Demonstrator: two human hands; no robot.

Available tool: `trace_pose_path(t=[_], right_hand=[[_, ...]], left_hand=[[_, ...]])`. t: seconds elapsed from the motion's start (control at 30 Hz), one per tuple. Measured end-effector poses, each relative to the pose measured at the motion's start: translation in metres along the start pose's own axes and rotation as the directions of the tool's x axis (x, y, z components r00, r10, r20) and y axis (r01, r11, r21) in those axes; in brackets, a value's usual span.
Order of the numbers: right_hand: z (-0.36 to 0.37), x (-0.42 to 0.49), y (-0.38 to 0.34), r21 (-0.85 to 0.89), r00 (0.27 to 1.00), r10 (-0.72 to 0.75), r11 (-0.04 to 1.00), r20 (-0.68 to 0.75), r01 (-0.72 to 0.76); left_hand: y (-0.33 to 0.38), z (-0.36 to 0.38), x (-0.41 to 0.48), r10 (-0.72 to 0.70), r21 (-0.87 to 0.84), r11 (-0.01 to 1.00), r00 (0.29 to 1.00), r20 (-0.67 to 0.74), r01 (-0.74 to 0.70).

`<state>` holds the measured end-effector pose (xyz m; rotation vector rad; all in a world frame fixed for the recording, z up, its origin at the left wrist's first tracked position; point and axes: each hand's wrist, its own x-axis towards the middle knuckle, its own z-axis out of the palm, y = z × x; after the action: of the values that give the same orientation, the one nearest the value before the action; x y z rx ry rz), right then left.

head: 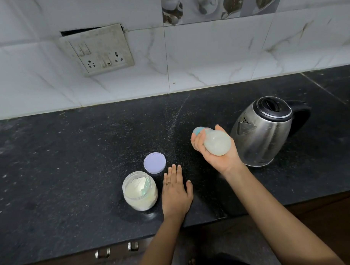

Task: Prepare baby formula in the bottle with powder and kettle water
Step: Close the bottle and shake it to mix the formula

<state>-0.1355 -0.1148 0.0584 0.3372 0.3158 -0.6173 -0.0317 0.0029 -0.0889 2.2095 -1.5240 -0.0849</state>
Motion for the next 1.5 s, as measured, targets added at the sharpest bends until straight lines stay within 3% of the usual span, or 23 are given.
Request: trace_pose_path(t=[0.33, 0.5, 0.57, 0.63, 0.67, 0.7, 0.77, 0.83, 0.93, 1.0, 1.07, 1.13, 1.2, 1.23, 1.3, 1.37, 1.5], right_hand=[[0.001, 0.002, 0.001, -0.118, 0.984, -0.095, 0.990, -0.149, 0.077], [-0.010, 0.001, -0.002, -0.452, 0.994, -0.068, 0.892, -0.089, 0.021], [-0.007, 0.002, -0.001, -0.553, 0.993, -0.115, 0.828, -0.004, 0.093], [-0.010, 0.006, -0.005, -0.420, 0.971, -0.230, 0.877, 0.063, 0.235], [-0.016, 0.007, -0.008, -0.315, 0.975, -0.205, 0.922, 0.091, 0.224], [-0.020, 0.007, -0.010, -0.263, 0.978, -0.119, 0.951, 0.171, 0.162], [-0.024, 0.001, -0.009, -0.371, 0.955, 0.037, 0.925, 0.295, 0.079], [-0.020, -0.001, -0.009, -0.383, 0.950, 0.020, 0.918, 0.310, 0.106], [-0.022, -0.002, -0.012, -0.120, 0.960, -0.114, 0.982, 0.255, 0.149], [-0.025, -0.002, -0.012, -0.277, 0.948, 0.083, 0.961, 0.306, 0.006], [-0.031, -0.006, -0.011, -0.465, 0.961, 0.108, 0.885, 0.256, 0.024], [-0.027, -0.006, -0.005, -0.424, 0.955, 0.031, 0.900, 0.296, 0.102], [-0.033, -0.002, -0.008, -0.299, 0.972, -0.064, 0.945, 0.226, 0.132], [-0.038, 0.001, -0.011, -0.265, 0.966, -0.037, 0.958, 0.254, 0.106], [-0.041, 0.002, -0.009, -0.462, 0.960, 0.072, 0.885, 0.269, 0.063], [-0.035, 0.001, -0.004, -0.582, 0.960, 0.026, 0.799, 0.280, 0.148], [-0.036, 0.003, -0.010, -0.393, 0.973, -0.095, 0.903, 0.212, 0.174]], left_hand=[[-0.001, 0.001, 0.000, -0.006, -0.001, 1.000, 1.000, 0.002, 0.006], [-0.001, -0.001, 0.000, -0.001, -0.006, 1.000, 1.000, 0.011, 0.001], [-0.001, -0.001, 0.000, -0.003, -0.005, 1.000, 1.000, 0.015, 0.003], [0.000, -0.002, 0.000, -0.007, -0.009, 1.000, 1.000, 0.019, 0.007], [0.000, -0.002, 0.000, -0.007, -0.010, 1.000, 1.000, 0.022, 0.007], [0.000, -0.003, 0.000, -0.005, -0.011, 1.000, 1.000, 0.026, 0.006], [-0.001, -0.003, 0.000, 0.002, -0.015, 1.000, 1.000, 0.026, -0.002], [-0.001, -0.002, 0.000, 0.001, -0.017, 1.000, 1.000, 0.025, 0.000], [-0.001, -0.001, 0.000, -0.003, -0.015, 1.000, 1.000, 0.022, 0.004], [-0.001, -0.002, 0.000, 0.002, -0.020, 1.000, 1.000, 0.020, -0.002], [-0.001, -0.002, 0.000, 0.000, -0.023, 1.000, 1.000, 0.017, 0.001], [-0.001, -0.002, 0.000, -0.003, -0.018, 1.000, 1.000, 0.025, 0.004], [-0.001, -0.003, 0.000, -0.007, -0.020, 1.000, 1.000, 0.030, 0.007], [-0.001, -0.003, 0.000, -0.005, -0.024, 1.000, 1.000, 0.031, 0.005], [-0.001, -0.003, 0.000, 0.004, -0.028, 1.000, 1.000, 0.022, -0.003], [-0.001, -0.002, 0.000, 0.002, -0.017, 1.000, 1.000, 0.028, -0.002], [-0.001, -0.002, 0.000, 0.002, 0.001, 1.000, 1.000, 0.025, -0.003]])
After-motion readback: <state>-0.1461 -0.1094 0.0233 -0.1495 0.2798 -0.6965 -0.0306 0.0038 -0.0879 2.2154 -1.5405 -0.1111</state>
